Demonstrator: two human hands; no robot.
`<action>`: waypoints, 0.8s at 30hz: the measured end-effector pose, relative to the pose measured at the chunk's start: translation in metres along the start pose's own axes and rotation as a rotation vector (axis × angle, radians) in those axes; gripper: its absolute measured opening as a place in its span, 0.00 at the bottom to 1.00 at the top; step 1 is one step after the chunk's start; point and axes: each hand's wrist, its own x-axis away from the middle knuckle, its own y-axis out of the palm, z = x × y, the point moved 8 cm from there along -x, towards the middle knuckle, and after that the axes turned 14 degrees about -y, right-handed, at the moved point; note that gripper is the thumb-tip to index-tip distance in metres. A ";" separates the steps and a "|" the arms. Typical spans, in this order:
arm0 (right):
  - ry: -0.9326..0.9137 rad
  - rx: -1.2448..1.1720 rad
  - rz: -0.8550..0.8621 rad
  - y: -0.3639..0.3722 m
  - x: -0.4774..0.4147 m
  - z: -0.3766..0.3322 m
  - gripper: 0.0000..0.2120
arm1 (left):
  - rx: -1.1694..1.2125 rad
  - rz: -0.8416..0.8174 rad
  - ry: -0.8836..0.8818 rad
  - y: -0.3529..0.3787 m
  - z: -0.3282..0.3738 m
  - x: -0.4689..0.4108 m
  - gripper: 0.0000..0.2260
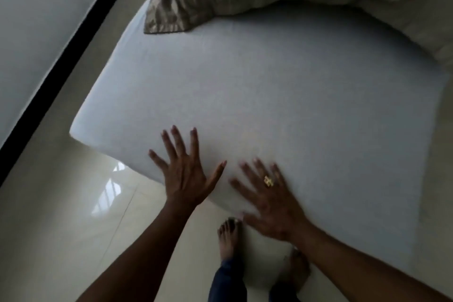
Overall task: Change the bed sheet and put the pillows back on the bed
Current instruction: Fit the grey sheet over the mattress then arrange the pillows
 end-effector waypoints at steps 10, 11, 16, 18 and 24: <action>0.776 0.026 0.280 -0.028 0.118 0.132 0.32 | -0.043 -0.150 0.390 0.059 0.075 0.114 0.40; 0.896 0.032 0.226 -0.019 0.145 0.126 0.33 | -0.038 -0.156 0.463 0.054 0.091 0.116 0.42; 1.387 -0.048 0.231 -0.002 0.245 0.071 0.40 | -0.059 -0.137 0.676 0.039 0.225 0.097 0.43; 1.462 -0.104 0.229 -0.003 0.259 0.075 0.42 | -0.101 -0.198 0.687 0.047 0.264 0.114 0.41; 1.333 -0.113 0.314 -0.038 0.253 0.171 0.41 | -0.167 -0.262 0.536 0.067 0.264 0.188 0.47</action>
